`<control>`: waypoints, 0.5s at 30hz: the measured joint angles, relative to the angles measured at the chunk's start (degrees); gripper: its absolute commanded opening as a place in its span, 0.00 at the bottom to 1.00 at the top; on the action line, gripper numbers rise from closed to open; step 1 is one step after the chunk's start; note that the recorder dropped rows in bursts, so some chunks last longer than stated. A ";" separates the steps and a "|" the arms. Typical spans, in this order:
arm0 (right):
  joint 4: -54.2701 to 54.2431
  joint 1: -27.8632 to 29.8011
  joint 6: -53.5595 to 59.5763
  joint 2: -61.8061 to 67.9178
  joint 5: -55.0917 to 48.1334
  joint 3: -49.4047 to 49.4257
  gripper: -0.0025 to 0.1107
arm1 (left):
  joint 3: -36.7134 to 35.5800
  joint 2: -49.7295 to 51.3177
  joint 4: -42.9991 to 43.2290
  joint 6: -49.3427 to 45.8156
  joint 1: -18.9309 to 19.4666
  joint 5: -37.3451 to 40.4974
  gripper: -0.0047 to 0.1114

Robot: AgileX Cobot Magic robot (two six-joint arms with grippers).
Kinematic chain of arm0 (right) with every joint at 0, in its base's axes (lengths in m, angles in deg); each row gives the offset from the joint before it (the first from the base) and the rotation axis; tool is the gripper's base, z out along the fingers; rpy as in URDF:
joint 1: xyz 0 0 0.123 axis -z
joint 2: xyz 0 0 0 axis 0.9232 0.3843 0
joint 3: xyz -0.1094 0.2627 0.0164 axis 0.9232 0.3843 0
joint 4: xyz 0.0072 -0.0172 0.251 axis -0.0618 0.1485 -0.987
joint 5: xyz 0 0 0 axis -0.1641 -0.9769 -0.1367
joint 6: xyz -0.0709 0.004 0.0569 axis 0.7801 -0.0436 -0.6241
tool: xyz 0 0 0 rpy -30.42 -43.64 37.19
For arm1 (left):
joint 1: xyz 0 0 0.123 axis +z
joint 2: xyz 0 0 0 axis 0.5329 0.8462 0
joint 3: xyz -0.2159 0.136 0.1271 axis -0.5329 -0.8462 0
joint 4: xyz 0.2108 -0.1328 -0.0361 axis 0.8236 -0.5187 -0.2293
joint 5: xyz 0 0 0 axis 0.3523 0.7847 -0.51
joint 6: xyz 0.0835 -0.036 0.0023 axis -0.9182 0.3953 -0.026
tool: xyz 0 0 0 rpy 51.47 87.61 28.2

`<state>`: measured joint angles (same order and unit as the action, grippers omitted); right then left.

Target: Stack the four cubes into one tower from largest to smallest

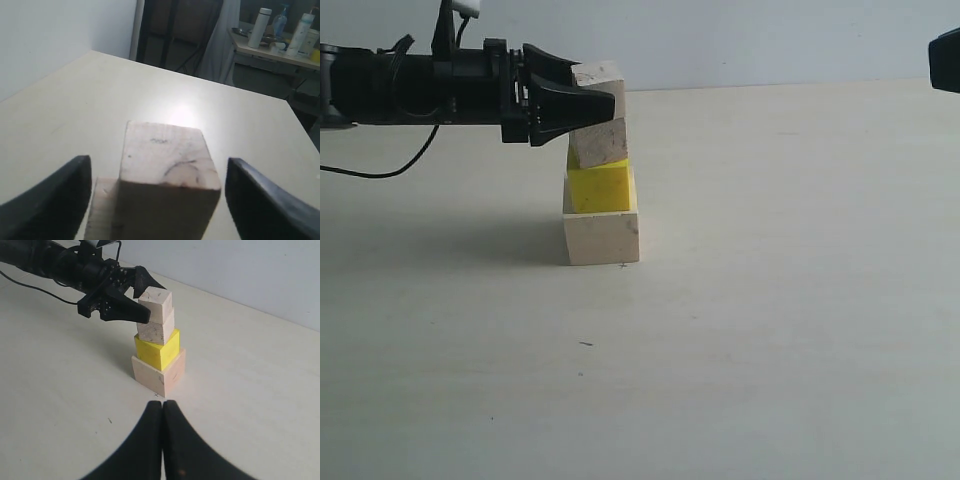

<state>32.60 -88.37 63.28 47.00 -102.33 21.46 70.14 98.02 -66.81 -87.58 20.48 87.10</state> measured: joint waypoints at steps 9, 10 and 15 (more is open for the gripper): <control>-0.36 0.00 0.00 0.00 -0.46 0.00 0.02 | 0.00 -0.13 -0.58 0.00 0.00 0.00 0.70; -0.40 0.00 0.00 0.00 -0.47 0.00 0.02 | 0.00 -0.36 -0.58 0.00 0.00 0.00 0.70; -0.40 0.00 0.00 0.00 -0.74 0.00 0.02 | 0.00 -2.41 -0.46 0.00 0.23 -0.13 0.70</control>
<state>32.19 -88.37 63.28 47.00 -103.07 21.46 70.14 95.62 -67.27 -87.58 20.72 86.97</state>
